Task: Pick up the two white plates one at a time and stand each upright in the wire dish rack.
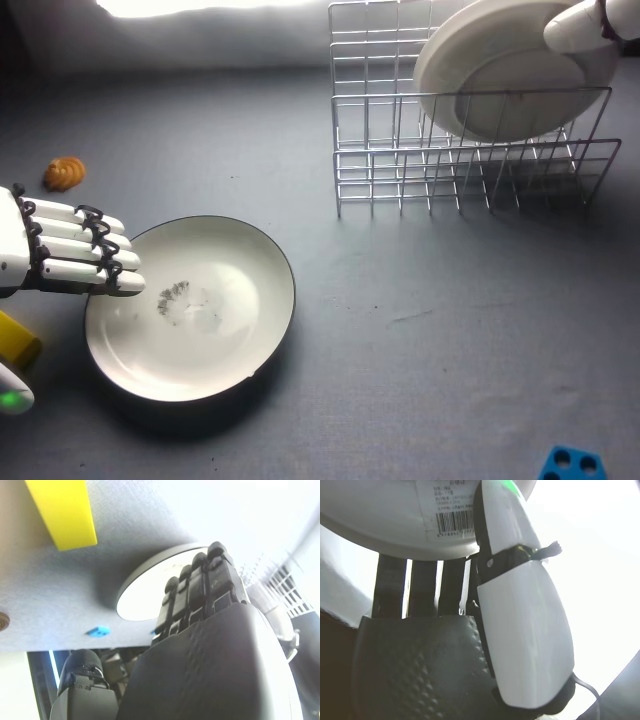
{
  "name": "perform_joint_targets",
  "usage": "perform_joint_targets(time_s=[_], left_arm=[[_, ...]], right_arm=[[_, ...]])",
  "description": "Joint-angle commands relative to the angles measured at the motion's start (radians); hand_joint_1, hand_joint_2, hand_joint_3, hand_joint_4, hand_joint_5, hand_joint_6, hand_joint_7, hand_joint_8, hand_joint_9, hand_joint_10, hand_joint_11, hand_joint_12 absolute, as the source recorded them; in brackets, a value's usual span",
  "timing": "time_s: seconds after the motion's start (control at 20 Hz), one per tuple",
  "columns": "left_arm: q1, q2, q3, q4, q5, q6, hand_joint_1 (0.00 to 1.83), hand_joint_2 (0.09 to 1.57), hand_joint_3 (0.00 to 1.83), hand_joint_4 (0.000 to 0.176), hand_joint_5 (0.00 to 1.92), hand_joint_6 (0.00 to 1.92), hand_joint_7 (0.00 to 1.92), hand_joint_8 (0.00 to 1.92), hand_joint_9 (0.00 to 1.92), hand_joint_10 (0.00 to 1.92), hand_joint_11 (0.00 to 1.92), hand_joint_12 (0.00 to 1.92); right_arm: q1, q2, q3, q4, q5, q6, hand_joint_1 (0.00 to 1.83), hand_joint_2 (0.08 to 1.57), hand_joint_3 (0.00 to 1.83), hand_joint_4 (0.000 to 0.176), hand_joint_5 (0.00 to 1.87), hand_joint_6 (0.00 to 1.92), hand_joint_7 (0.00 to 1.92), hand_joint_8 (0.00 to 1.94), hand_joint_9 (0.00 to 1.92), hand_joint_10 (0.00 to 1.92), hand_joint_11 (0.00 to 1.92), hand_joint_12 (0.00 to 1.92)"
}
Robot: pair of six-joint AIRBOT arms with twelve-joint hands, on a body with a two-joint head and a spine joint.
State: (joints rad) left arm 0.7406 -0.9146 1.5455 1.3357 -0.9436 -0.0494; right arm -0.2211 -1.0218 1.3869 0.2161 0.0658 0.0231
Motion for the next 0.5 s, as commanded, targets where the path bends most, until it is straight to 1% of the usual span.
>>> perform_joint_targets(time_s=[0.0,0.15,0.2,0.25,0.3,0.35,0.45], left_arm=[[-0.003,0.0,0.003,-0.054,-0.044,-0.002,0.0,1.03,0.01,0.0,0.0,0.0,0.0,0.0,0.0,0.0,0.0,0.0],[-0.003,0.0,0.003,-0.054,-0.044,-0.002,0.0,1.03,0.01,0.0,0.0,0.0,0.0,0.0,0.0,0.0,0.0,0.0],[-0.003,0.0,0.004,-0.054,-0.044,-0.002,0.0,1.04,0.01,0.0,0.0,0.0,0.0,0.0,0.0,0.0,0.0,0.0],[-0.003,0.0,0.004,-0.054,-0.044,-0.002,0.0,1.04,0.01,0.0,0.0,0.0,0.0,0.0,0.0,0.0,0.0,0.0],[-0.003,0.0,0.004,-0.054,-0.044,-0.002,0.0,1.04,0.01,0.0,0.0,0.0,0.0,0.0,0.0,0.0,0.0,0.0],[-0.003,0.0,0.004,-0.054,-0.044,-0.002,0.0,1.04,0.01,0.0,0.0,0.0,0.0,0.0,0.0,0.0,0.0,0.0],[-0.003,0.0,0.004,-0.054,-0.044,-0.002,0.0,1.04,0.01,0.0,0.0,0.0,0.0,0.0,0.0,0.0,0.0,0.0]], right_arm=[[0.003,0.008,0.008,0.021,0.141,0.025,1.37,1.12,0.0,0.0,0.92,1.11,0.96,0.98,0.89,1.14,0.73,1.11],[-0.002,0.008,0.008,0.021,0.141,0.026,1.36,1.14,0.0,0.0,0.88,1.15,0.93,1.02,0.86,1.21,0.66,1.19],[-0.003,0.007,0.008,0.021,0.142,0.026,1.22,1.17,0.0,0.0,0.85,1.22,0.9,1.09,0.8,0.82,0.59,1.23],[-0.005,0.006,0.008,0.021,0.142,0.026,1.2,1.16,0.0,0.019,0.87,1.19,0.91,1.09,0.85,0.58,0.57,1.24],[-0.006,0.006,0.008,0.021,0.142,0.026,1.19,1.16,0.0,0.027,0.87,1.18,0.91,1.09,0.9,0.44,0.56,1.23],[-0.006,0.006,0.008,0.02,0.144,0.026,1.19,1.16,0.0,0.029,0.87,1.19,0.9,1.1,0.91,0.35,0.54,1.23],[-0.007,0.006,0.008,0.02,0.146,0.026,1.19,1.16,0.0,0.029,0.86,1.19,0.9,1.1,0.93,0.29,0.53,1.22]])
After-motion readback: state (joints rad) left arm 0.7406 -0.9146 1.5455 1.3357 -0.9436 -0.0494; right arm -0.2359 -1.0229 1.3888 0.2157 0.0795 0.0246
